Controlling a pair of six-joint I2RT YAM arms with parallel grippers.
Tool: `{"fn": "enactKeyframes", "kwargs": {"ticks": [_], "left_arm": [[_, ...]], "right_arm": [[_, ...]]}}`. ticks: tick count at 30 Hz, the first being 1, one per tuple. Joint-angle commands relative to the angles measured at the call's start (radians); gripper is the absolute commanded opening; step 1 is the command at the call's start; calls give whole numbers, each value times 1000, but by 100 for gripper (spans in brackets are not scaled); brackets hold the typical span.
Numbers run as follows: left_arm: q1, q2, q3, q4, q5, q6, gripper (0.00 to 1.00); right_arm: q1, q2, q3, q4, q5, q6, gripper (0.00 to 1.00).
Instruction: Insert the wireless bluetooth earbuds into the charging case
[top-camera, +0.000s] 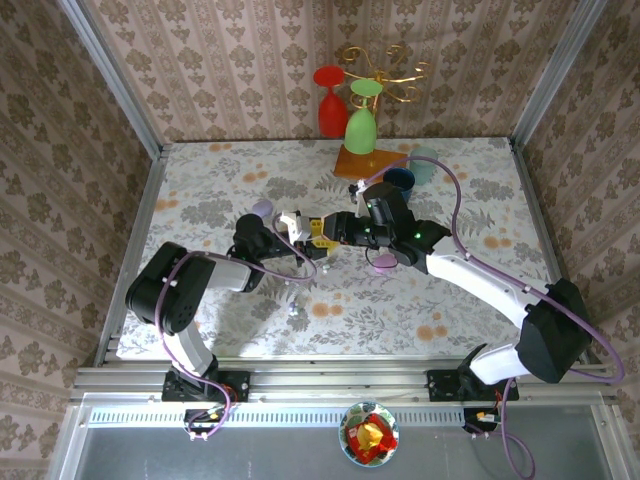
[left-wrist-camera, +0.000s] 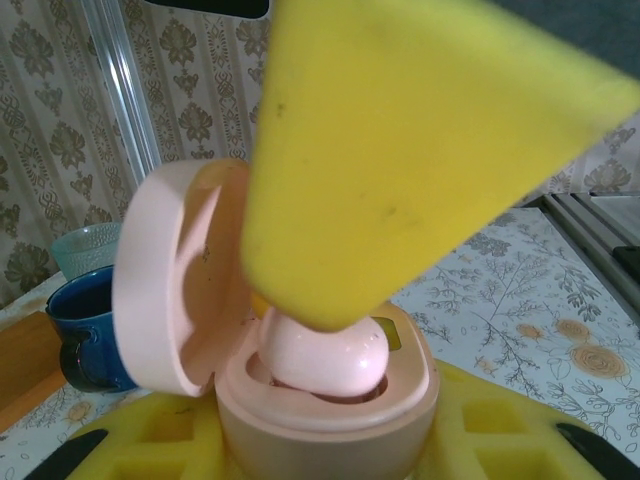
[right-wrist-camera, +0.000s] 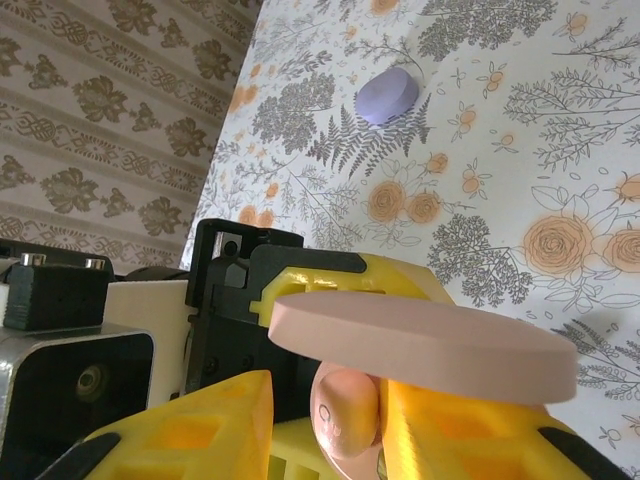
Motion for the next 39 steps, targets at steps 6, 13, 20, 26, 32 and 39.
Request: {"fn": "enactKeyframes", "kwargs": {"ticks": [6, 13, 20, 26, 32, 39], "left_arm": [[16, -13, 8, 46, -5, -13, 25], [40, -33, -21, 46, -5, 0, 26], [37, -32, -36, 46, 14, 9, 26], [28, -32, -46, 45, 20, 9, 27], [20, -23, -43, 46, 13, 5, 27], [14, -9, -24, 46, 18, -3, 27]], "right_arm": [[-5, -105, -26, -82, 60, -46, 43], [-99, -271, -207, -109, 222, -20, 44], [-435, -352, -451, -35, 124, 1, 44], [-708, -249, -478, 1, 54, -88, 45], [-844, -44, -384, 24, -67, -139, 43], [-903, 194, -221, -88, -148, -253, 42]]}}
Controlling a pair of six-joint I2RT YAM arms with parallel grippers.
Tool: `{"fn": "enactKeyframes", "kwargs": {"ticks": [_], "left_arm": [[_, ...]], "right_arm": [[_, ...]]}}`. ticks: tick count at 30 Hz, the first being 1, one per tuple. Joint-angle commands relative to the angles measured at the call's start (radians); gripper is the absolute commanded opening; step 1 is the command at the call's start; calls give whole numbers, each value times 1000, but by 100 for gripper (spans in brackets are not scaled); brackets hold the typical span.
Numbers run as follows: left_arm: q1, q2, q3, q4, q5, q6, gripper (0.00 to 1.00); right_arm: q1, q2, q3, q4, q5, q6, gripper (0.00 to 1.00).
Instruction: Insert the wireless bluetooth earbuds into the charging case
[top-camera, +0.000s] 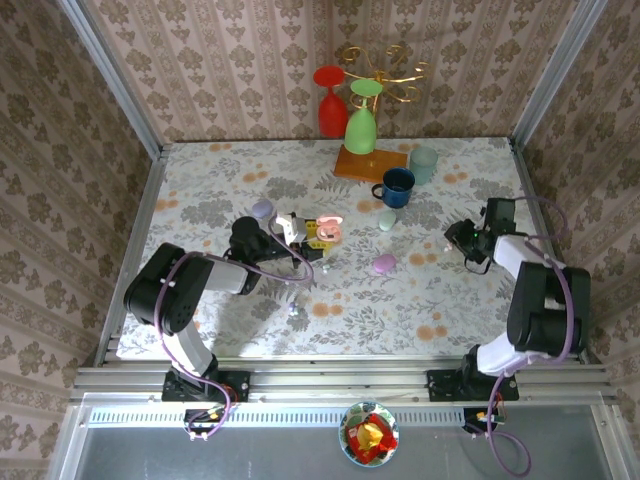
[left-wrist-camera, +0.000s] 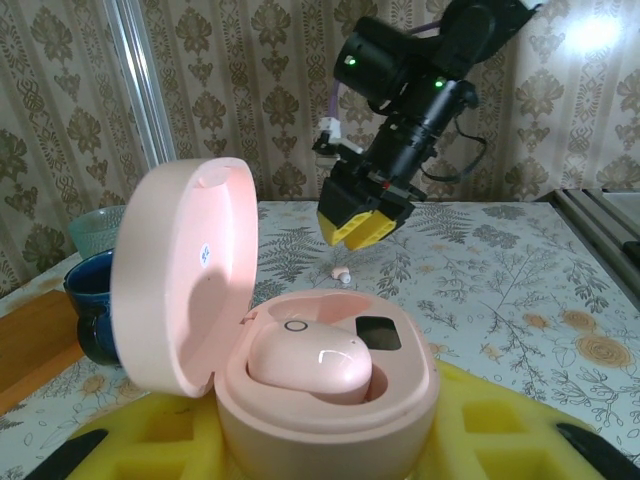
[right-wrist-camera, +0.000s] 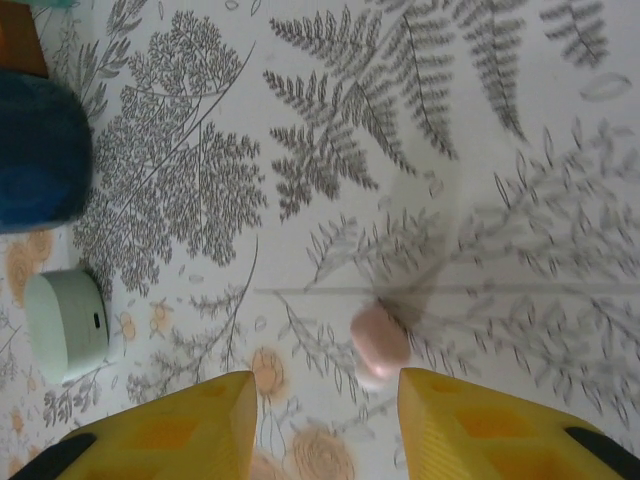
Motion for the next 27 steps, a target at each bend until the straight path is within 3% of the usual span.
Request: {"fn": "enactKeyframes", "kwargs": {"ticks": [1, 8, 12, 27], "left_arm": [[-8, -1, 18, 33, 21, -5, 27], [-11, -4, 23, 33, 27, -11, 27], [-11, -1, 27, 31, 28, -14, 27], [-10, 9, 37, 32, 41, -15, 27]], "right_arm": [[-16, 76, 77, -75, -70, -94, 42], [-46, 192, 166, -149, -115, -134, 41], [-56, 235, 169, -139, -171, -108, 35], [-60, 213, 114, -137, -203, -118, 34]]}}
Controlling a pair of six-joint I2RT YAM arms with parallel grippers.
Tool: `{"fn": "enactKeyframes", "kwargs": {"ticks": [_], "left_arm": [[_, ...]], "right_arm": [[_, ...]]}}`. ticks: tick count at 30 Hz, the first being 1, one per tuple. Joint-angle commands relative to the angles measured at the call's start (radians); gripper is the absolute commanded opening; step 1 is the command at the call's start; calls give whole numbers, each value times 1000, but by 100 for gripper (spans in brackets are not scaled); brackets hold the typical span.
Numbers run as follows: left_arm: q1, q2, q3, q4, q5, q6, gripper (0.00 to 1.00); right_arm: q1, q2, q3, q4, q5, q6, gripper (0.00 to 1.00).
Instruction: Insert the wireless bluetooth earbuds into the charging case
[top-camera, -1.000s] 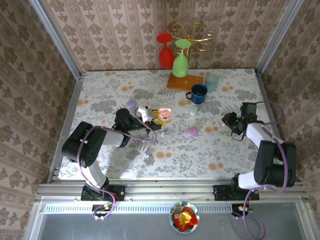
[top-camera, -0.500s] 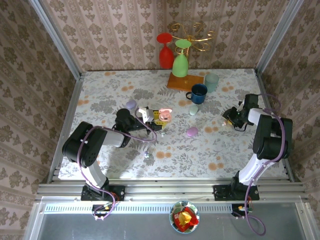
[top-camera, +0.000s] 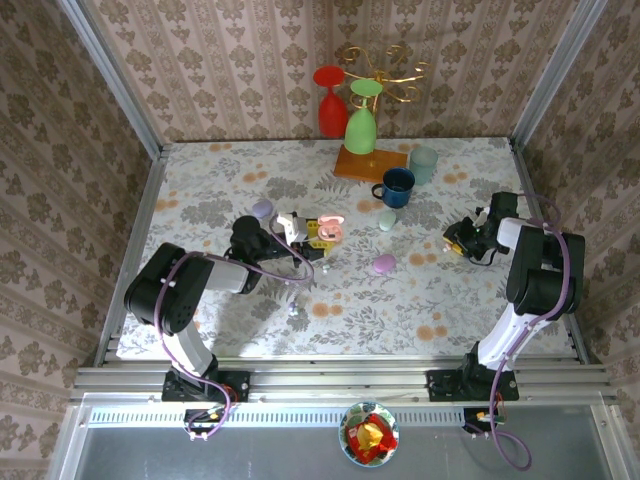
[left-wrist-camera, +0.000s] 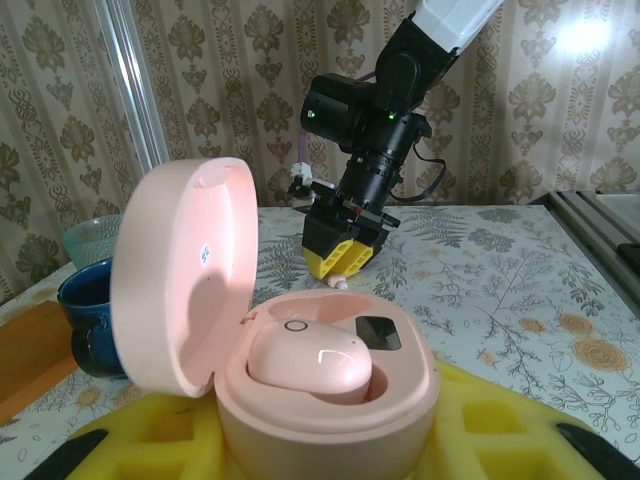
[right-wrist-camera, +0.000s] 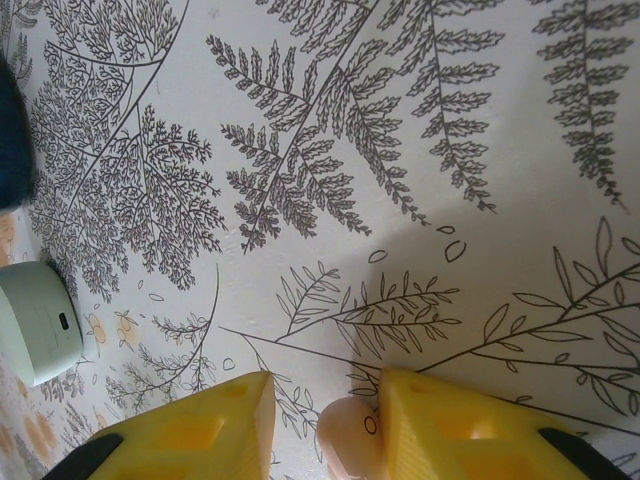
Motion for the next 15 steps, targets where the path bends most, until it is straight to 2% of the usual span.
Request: {"fn": "enactKeyframes", "kwargs": {"ticks": [1, 5, 15], "left_arm": [[-3, 7, 25, 32, 33, -14, 27], [-2, 7, 25, 33, 33, -14, 27], [-2, 23, 36, 33, 37, -14, 27]], "right_arm": [[1, -12, -23, -48, -25, -21, 33], [1, -16, -24, -61, -22, -28, 29], [3, -31, -38, -86, -31, -56, 31]]}}
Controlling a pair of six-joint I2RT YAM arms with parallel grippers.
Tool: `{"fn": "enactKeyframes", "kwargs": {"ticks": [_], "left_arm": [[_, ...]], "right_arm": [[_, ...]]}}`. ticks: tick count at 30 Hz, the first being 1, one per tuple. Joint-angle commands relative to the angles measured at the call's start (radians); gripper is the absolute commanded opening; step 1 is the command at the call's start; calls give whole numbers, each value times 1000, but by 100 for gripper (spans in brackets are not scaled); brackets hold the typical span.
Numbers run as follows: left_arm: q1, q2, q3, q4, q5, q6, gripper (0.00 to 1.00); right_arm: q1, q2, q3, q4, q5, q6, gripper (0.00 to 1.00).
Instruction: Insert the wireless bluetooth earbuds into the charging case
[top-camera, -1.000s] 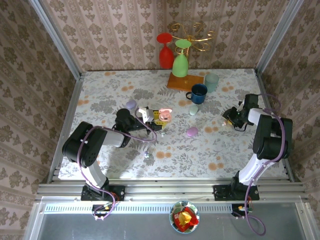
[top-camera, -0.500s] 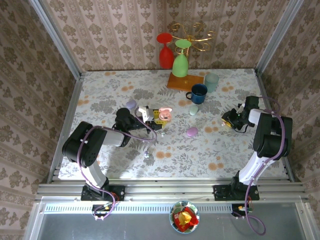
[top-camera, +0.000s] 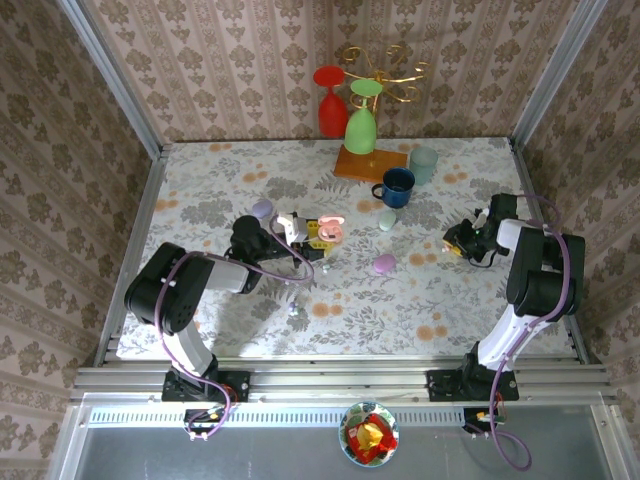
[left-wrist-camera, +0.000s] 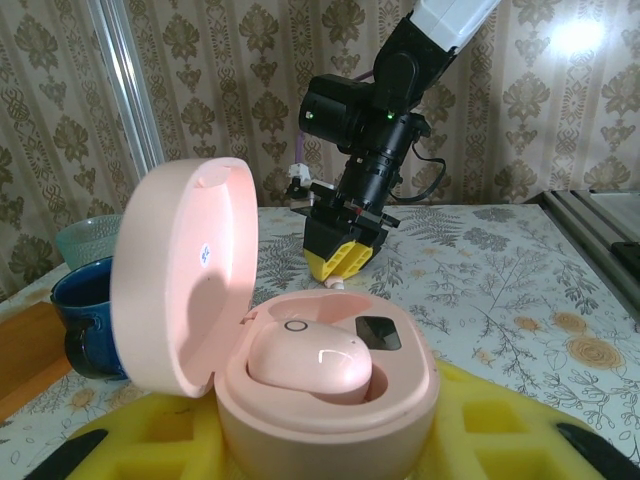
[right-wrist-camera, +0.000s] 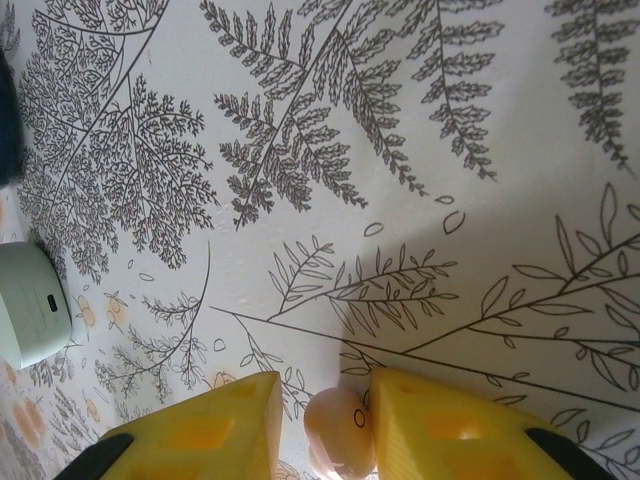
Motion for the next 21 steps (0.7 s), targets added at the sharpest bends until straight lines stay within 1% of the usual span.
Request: {"fn": "enactKeyframes", "kwargs": {"ticks": [1, 4, 7, 12, 21], "left_arm": [[-2, 18, 34, 33, 27, -13, 27], [-2, 16, 33, 32, 26, -10, 27], [-1, 14, 32, 33, 26, -9, 27], [0, 14, 28, 33, 24, -7, 27], [7, 22, 20, 33, 16, -11, 28]], "right_arm": [[3, -21, -22, -79, -25, -30, 31], [3, -21, -17, -94, -20, -40, 30], [4, -16, -9, -105, -20, -43, 25], [8, -16, -7, -106, -12, -44, 19], [53, -58, -32, -86, 24, -40, 17]]}}
